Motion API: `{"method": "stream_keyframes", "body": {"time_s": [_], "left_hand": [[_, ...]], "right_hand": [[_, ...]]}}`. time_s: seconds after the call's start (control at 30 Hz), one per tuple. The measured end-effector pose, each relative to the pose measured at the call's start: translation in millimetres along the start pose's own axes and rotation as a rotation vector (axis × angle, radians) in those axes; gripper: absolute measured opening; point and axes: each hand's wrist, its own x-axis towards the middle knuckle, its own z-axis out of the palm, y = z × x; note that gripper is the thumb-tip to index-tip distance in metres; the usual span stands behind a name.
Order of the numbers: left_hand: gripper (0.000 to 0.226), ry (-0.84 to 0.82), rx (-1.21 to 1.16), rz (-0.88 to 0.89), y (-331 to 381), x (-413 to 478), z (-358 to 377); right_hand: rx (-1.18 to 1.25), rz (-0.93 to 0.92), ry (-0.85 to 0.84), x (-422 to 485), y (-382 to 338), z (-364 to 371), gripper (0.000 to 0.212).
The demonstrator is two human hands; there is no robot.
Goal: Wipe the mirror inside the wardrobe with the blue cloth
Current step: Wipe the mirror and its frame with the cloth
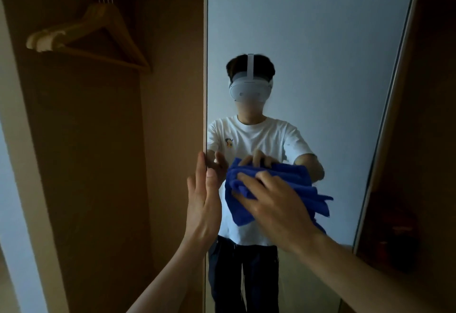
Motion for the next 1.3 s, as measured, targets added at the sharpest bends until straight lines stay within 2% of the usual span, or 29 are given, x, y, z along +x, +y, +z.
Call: {"method": "stream_keyframes", "body": {"time_s": [0.1,0.27,0.37,0.53,0.67,0.77,0.83,0.9,1.0,1.07,1.17,1.3], "left_hand": [[0.062,0.018,0.009,-0.003,-1.4,-2.5,4.8],[0.064,0.021,0.055,0.003,-0.5,-5.3,7.8],[0.060,0.034,0.068,0.008,-0.4,-6.6,10.2],[0.069,0.041,0.098,-0.007,3.4,-8.3,16.1],[0.073,0.063,0.129,-0.016,11.9,-8.9,19.6],[0.070,0.102,0.134,-0.005,15.6,-11.5,22.9],[0.069,0.117,0.137,-0.001,16.8,-13.9,25.4],[0.070,0.117,0.145,-0.005,16.4,-15.0,26.6],[0.074,0.106,0.158,-0.006,16.7,-15.7,27.2],[0.079,0.103,0.178,-0.011,17.5,-16.5,26.9],[0.081,0.102,0.186,-0.013,17.6,-17.2,27.1],[0.079,0.120,0.187,-0.004,17.3,-19.7,29.6]], "right_hand": [[0.034,0.034,0.028,0.4,11.7,-5.9,0.050],[-0.055,0.261,0.170,32.8,64.2,-48.1,0.058],[-0.092,0.195,0.142,23.2,59.9,-44.1,0.056],[0.003,0.024,-0.040,-26.6,28.9,-13.0,0.051],[-0.001,0.119,0.071,-5.3,59.7,-32.1,0.060],[-0.056,0.206,0.157,12.9,89.8,-54.0,0.060],[-0.070,0.196,0.177,10.2,90.7,-52.8,0.060],[-0.062,0.131,0.145,-7.5,74.7,-37.7,0.063],[0.004,0.029,0.007,-39.1,53.0,-17.7,0.061],[0.032,0.004,-0.007,-42.9,57.3,-19.9,0.061],[0.005,0.105,0.067,-21.3,79.9,-41.3,0.065],[-0.040,0.237,0.183,12.0,117.8,-71.7,0.057]]}}
